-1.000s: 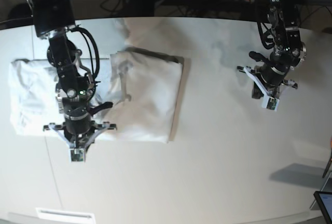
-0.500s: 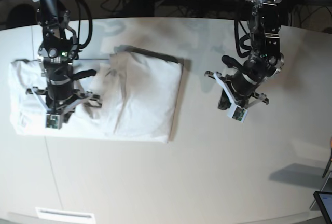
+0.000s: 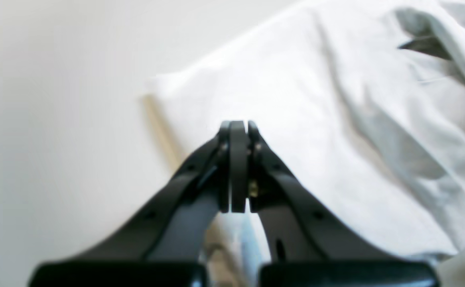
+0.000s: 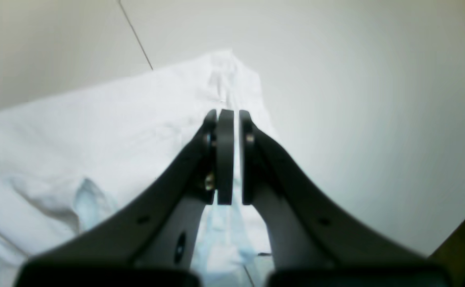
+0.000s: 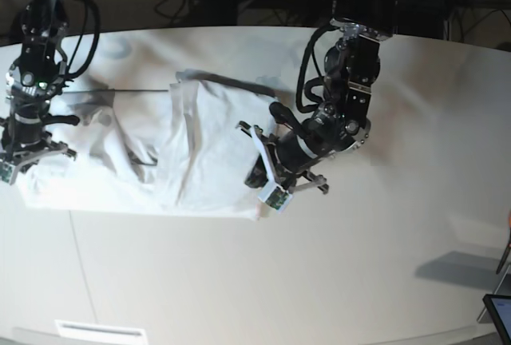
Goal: Fold the T-shirt properly
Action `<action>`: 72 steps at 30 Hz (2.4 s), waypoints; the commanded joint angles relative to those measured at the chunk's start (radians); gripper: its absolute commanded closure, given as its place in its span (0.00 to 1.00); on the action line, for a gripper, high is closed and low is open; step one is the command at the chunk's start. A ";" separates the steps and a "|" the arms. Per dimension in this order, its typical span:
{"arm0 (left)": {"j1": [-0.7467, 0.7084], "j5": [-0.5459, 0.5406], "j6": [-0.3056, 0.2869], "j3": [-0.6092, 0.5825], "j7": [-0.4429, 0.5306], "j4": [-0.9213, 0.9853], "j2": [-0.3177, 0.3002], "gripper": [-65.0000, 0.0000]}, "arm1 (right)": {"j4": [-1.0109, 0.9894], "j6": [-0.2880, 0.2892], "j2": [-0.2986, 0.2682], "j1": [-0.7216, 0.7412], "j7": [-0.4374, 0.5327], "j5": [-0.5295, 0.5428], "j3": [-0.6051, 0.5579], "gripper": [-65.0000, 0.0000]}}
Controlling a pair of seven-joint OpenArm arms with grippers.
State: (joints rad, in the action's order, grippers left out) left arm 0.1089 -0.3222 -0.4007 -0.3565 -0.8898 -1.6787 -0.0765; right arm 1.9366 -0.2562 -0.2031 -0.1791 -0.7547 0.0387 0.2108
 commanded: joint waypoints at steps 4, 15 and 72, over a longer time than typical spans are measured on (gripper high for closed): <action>0.039 -0.010 0.004 -0.032 0.024 0.068 0.020 1.00 | 0.005 0.108 -0.002 0.017 0.030 -0.007 0.118 0.95; 0.013 -0.008 0.110 -0.109 0.146 0.229 -0.035 1.00 | -0.044 0.347 -0.002 0.022 0.028 -0.006 0.276 0.95; -0.064 -0.269 -0.186 0.541 -0.012 0.257 -0.147 1.00 | -0.589 0.954 -0.114 0.280 -0.544 0.740 0.754 0.42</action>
State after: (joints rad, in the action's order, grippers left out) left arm 0.0303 -0.5819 -0.5808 0.1833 -0.9081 -1.4082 -0.2157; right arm 1.3293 0.6930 -0.2955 0.0891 -1.3117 0.7586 0.9604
